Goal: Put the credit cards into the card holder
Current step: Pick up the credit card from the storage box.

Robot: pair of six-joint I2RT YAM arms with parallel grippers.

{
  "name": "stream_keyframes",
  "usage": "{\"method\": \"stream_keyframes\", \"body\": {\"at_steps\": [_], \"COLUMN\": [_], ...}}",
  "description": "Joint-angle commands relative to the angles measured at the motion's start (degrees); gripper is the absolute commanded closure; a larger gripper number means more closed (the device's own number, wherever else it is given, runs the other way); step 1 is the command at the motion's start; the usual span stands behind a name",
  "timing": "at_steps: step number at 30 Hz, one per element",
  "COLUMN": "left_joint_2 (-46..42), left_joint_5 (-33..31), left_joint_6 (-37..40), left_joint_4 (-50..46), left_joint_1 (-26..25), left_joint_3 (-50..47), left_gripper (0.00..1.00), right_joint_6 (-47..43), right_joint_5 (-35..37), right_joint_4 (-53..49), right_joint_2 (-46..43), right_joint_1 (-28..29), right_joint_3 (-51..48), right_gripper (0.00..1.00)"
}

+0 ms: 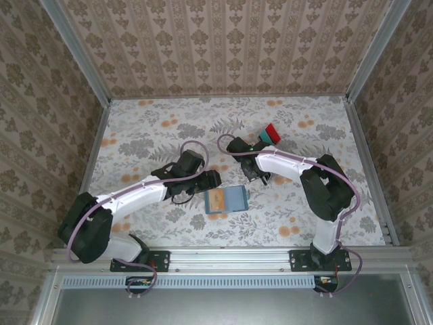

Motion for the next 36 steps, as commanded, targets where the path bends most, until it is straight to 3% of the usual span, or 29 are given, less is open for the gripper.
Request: {"method": "stream_keyframes", "body": {"at_steps": [1,15,22,29,36], "left_joint_2": [0.1,-1.4,-1.8,-1.7,-2.4], "left_joint_5": [0.5,1.0,2.2,3.0,4.4], "left_joint_6": [-0.2,-0.1,-0.4,-0.9,-2.6], "left_joint_4": [-0.4,-0.5,0.9,1.9,5.3], "left_joint_1": [0.1,-0.4,-0.4,-0.4,-0.4], "left_joint_3": [1.0,1.0,1.1,1.3,0.4], "left_gripper": [0.27,0.26,0.26,0.26,0.26], "right_joint_6": [0.5,2.4,3.5,4.5,7.8], "right_joint_5": [0.3,-7.4,-15.0,-13.7,-27.5], "right_joint_4": [-1.5,-3.0,-0.2,1.2,5.4], "right_joint_2": [-2.5,-9.6,-16.9,-18.2,-22.6], "right_joint_1": [-1.0,-4.9,-5.3,-8.6,-9.9], "right_joint_3": [-0.2,-1.7,-4.0,-5.6,-8.1], "right_gripper": [0.91,0.94,0.95,0.95,0.99]}}
